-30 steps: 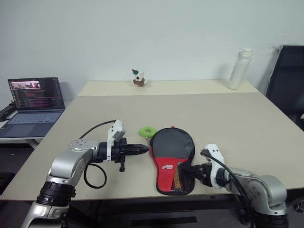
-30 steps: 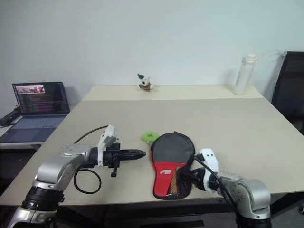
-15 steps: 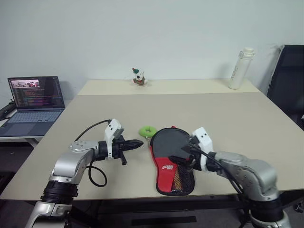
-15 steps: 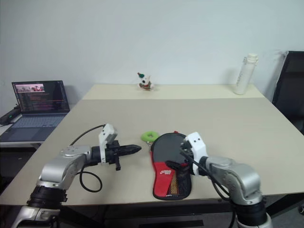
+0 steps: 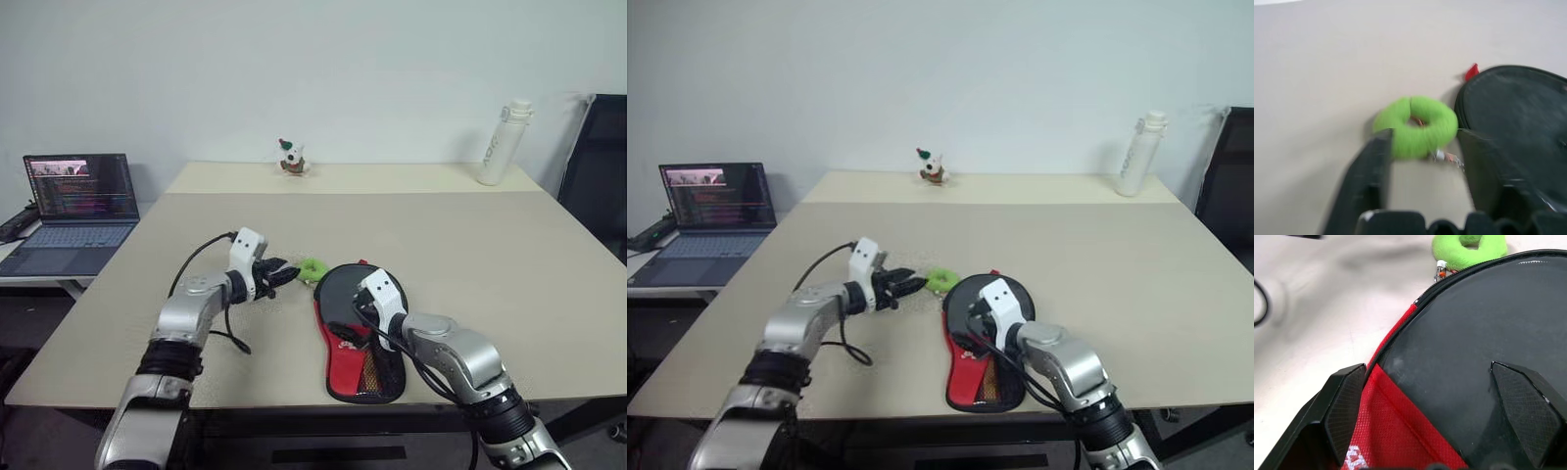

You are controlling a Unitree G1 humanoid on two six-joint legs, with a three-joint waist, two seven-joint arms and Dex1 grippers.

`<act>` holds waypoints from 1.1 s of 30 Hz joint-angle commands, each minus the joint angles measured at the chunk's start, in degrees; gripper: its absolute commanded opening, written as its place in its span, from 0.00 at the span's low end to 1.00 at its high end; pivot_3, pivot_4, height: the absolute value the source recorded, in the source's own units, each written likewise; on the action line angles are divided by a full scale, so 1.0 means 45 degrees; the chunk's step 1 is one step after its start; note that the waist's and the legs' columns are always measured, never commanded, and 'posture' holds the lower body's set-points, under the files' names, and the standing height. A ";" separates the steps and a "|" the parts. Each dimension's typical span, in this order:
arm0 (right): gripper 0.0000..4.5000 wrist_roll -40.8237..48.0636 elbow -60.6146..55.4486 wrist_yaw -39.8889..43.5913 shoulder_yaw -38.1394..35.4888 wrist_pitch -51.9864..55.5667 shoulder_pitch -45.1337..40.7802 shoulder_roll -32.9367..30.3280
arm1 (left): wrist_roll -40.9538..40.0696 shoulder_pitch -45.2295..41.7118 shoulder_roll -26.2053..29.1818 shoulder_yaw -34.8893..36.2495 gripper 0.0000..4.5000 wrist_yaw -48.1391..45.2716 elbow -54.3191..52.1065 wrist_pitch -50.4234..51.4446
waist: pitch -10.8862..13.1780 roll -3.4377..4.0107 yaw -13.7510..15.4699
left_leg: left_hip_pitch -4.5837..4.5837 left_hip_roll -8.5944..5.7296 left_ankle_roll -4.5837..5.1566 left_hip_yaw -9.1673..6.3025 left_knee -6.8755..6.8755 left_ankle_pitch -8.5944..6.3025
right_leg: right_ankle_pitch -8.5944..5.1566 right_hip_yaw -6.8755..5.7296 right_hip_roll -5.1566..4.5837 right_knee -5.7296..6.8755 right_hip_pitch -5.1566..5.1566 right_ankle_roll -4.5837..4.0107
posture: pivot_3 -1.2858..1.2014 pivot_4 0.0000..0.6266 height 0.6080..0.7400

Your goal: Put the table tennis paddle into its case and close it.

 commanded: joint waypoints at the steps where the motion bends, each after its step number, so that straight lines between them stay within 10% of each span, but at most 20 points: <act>1: 1.00 -0.0085 -0.0142 0.0107 0.0037 -0.0188 -0.0018 0.0131 | 0.0705 -0.1516 -0.0489 -0.0074 0.87 0.0779 0.2542 -0.0903 | -0.0001 -0.0001 -0.0001 | 0.0000 -0.0002 0.0000 -0.0001 0.0001 0.0000 | 0.0000 -0.0004 0.0004 0.0000 0.0000 0.0000 | 0.52 0.24 1.00; 16: 1.00 -0.0343 -0.0186 -0.0270 -0.0196 -0.0176 0.0102 0.0489 | 0.1655 -0.3606 -0.1712 0.0315 0.95 0.0918 0.8011 -0.2199 | -0.0004 -0.0006 -0.0051 | -0.0017 -0.0005 -0.0001 -0.0015 0.0023 0.0001 | 0.0002 -0.0028 0.0006 0.0025 -0.0011 0.0004 | 0.52 0.24 1.00; 29: 1.00 -0.0942 0.0196 -0.0341 -0.0072 -0.0941 -0.0344 0.0575 | 0.1606 -0.3070 -0.1952 0.0801 0.06 0.0978 0.7393 -0.2203 | -0.0005 -0.0007 -0.0051 | -0.0011 -0.0005 -0.0001 -0.0018 0.0040 0.0002 | 0.0002 -0.0028 0.0007 0.0061 -0.0011 0.0004 | 0.52 0.24 1.00; 33: 1.00 -0.1110 0.0656 -0.0399 -0.0198 -0.1633 -0.0836 0.0989 | 0.1433 -0.2808 -0.2035 0.0997 0.00 0.1007 0.6921 -0.1900 | -0.0005 -0.0007 -0.0073 | 0.0018 -0.0003 -0.0002 -0.0012 0.0044 0.0003 | 0.0000 -0.0018 0.0008 0.0106 -0.0011 0.0004 | 0.52 0.24 1.00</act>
